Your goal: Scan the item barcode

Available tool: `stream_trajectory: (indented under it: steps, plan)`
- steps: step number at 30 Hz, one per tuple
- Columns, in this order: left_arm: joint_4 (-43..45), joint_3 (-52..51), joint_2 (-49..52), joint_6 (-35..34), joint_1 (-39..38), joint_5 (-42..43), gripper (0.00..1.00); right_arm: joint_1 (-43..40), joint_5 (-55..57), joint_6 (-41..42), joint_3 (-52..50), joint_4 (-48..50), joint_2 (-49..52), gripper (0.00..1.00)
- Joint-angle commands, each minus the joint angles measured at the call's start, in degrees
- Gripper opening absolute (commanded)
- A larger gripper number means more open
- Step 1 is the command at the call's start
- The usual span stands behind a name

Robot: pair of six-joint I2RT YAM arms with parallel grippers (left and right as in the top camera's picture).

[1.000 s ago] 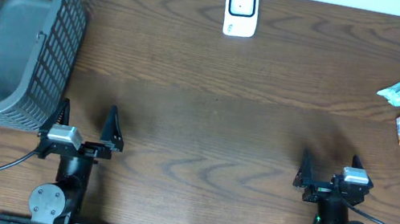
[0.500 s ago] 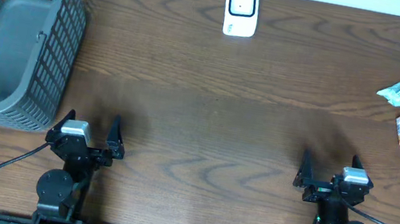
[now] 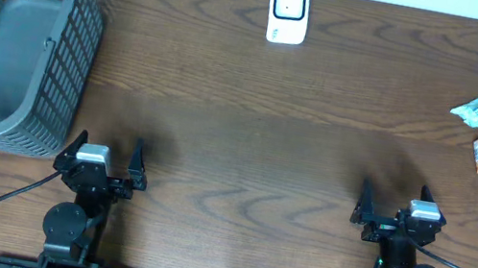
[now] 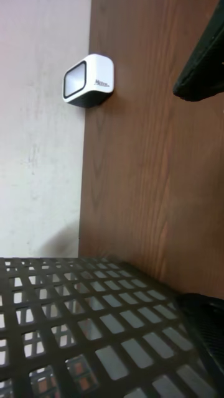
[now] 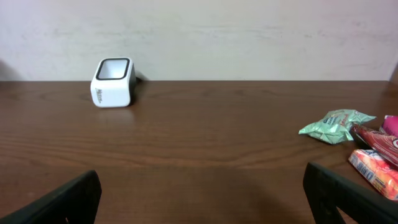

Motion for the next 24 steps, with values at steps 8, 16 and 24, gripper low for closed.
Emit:
stream_trajectory:
  steps: [8,16,24]
  plan:
    - [-2.4,-0.4,-0.5,5.8,2.1,4.4,0.98,0.5,0.3,-0.4,-0.2,-0.2,-0.4,0.99]
    - [-2.6,-0.4,-0.5,5.7,2.2,3.5,0.98,0.5,0.3,-0.4,-0.2,-0.2,-0.4,0.99]
    - [-2.7,-0.4,-0.5,3.1,1.4,2.2,0.98,0.5,0.3,-0.4,-0.2,-0.2,-0.4,0.99]
